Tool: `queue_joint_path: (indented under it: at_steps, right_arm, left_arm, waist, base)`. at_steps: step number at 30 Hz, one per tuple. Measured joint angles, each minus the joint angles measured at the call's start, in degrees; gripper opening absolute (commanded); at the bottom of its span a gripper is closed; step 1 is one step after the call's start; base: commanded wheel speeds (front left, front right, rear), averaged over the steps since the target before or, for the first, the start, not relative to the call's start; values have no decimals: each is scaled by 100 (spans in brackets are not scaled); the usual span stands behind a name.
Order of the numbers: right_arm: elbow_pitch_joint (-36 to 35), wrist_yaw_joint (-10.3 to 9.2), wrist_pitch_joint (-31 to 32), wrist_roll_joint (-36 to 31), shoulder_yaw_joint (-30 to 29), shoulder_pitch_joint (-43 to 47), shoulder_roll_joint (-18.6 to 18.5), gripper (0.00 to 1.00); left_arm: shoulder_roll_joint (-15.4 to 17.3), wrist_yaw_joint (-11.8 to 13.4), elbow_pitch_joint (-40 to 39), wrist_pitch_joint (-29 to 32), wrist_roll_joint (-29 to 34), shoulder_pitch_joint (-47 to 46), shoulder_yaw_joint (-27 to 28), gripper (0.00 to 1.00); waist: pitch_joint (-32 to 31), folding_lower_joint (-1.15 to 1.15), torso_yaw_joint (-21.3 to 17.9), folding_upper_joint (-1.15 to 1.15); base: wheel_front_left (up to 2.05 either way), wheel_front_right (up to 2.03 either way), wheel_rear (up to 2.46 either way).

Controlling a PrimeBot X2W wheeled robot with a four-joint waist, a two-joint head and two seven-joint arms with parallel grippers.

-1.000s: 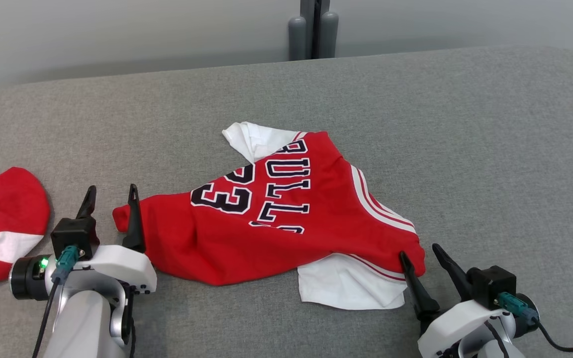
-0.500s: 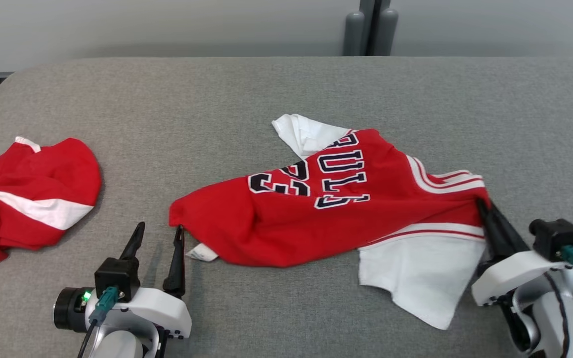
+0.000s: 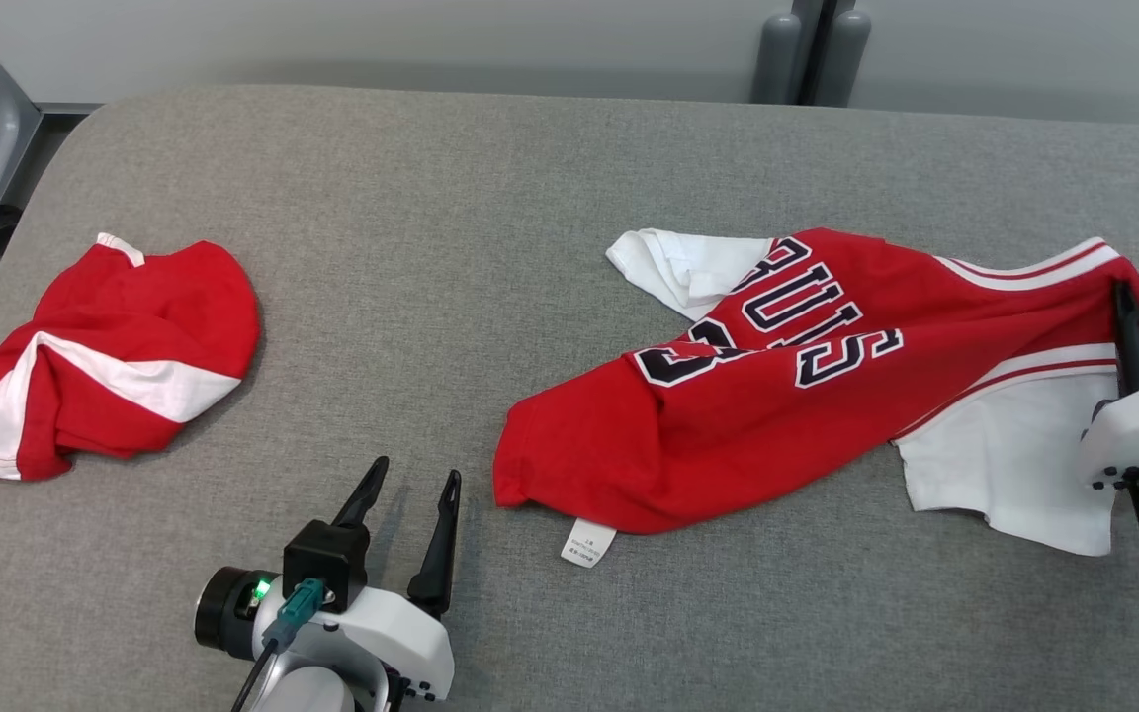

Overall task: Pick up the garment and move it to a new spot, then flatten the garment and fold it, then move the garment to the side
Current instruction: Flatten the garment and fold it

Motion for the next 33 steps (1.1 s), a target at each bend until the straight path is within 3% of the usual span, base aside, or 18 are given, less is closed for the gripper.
queue_joint_path:
  at_steps: [5,15,23,33]
  right_arm:
    - [-203,0,-1,-170,-357,5,282,100]
    - [-1110,0,0,-118,-399,1377,926,100]
    - [-1839,0,0,-73,-302,2344,1181,100]
    - [-2107,0,0,47,-180,2884,1255,100]
  left_arm:
    - [-2,24,66,1,-219,10,-126,100]
    - [-3,96,44,1,-248,423,193,100]
    - [-4,131,-185,0,-78,871,522,100]
    - [0,183,-669,0,197,1571,1033,100]
  waist:
    - [-64,0,-66,0]
    - [-473,0,-539,0]
    - [-917,0,-830,0]
    - [-1343,0,-995,0]
  base:
    - [0,0,0]
    - [0,0,0]
    - [0,0,0]
    - [0,0,0]
